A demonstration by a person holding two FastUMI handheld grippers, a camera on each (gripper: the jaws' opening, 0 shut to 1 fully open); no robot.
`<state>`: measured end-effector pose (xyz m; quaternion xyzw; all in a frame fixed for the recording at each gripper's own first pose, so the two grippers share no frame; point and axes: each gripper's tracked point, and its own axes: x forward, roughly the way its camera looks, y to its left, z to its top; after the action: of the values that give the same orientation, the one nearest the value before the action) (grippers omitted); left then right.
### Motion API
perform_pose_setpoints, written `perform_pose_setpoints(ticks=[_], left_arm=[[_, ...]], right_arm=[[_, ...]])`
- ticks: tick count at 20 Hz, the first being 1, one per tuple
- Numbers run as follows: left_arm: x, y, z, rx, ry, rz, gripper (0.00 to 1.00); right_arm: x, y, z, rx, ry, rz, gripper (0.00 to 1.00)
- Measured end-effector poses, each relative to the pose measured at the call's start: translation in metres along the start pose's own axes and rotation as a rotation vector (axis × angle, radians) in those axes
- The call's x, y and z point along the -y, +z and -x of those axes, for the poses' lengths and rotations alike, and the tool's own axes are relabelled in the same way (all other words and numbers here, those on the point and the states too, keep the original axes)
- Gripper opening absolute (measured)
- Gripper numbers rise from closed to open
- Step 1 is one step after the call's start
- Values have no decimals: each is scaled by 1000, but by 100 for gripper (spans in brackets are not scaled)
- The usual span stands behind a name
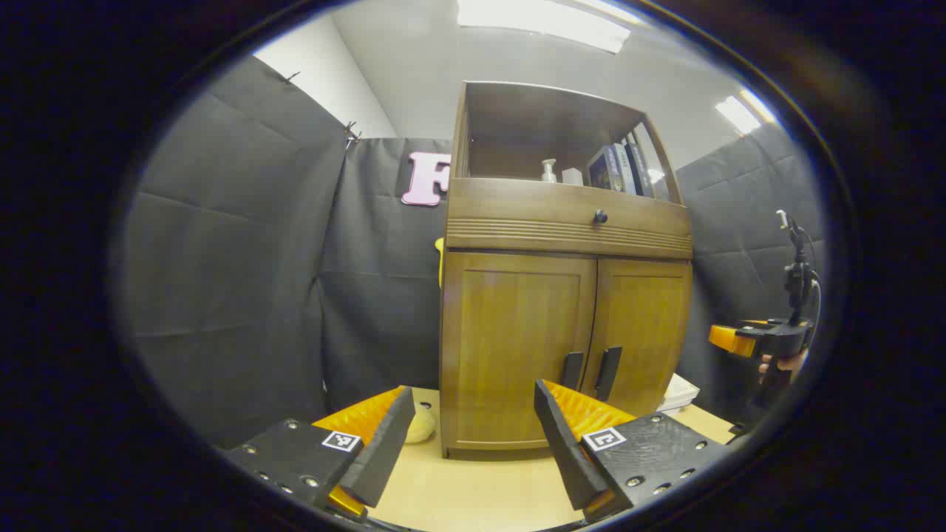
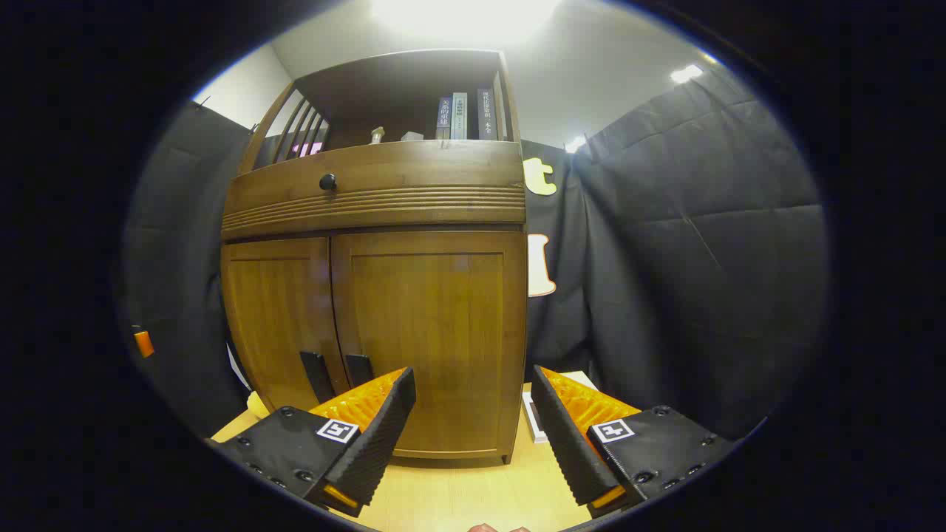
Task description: Open the right door of the double-door shoe cabinet with the right hand, and open the left door with the left hand.
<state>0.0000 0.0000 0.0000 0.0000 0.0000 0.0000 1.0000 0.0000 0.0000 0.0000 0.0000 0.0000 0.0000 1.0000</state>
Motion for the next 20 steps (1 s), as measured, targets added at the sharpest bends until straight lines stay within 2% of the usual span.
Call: perform_pose_setpoints(ticks=[2, 3, 4, 7, 10, 12, 13, 14, 20], left_arm=[[0, -4, -1, -19, -4, 18, 92], [1, -5, -3, -27, -7, 25, 92], [3, -8, -5, -30, -11, 28, 92], [12, -24, -15, -55, -14, 30, 92], [16, -28, -17, -39, -17, 35, 92], [20, -33, -18, -50, -43, 36, 92], [26, -35, -19, -59, -51, 29, 92], [32, -38, -21, -64, -55, 17, 92], [36, -52, -20, -81, -45, 11, 92]], right_arm=[[-5, -4, 8, -4, 10, -3, 96], [-4, -6, 10, -12, 7, 2, 100], [-3, -8, 14, -14, 3, 4, 96], [-4, -14, 18, -29, 8, -4, 99], [-5, -24, 24, -54, 17, -10, 97], [-7, -30, 24, -73, 19, -15, 100], [-9, -34, 24, -84, 22, -16, 96], [-10, -34, 24, -92, 24, -14, 98], [-19, -35, 13, -100, 36, -17, 96]])
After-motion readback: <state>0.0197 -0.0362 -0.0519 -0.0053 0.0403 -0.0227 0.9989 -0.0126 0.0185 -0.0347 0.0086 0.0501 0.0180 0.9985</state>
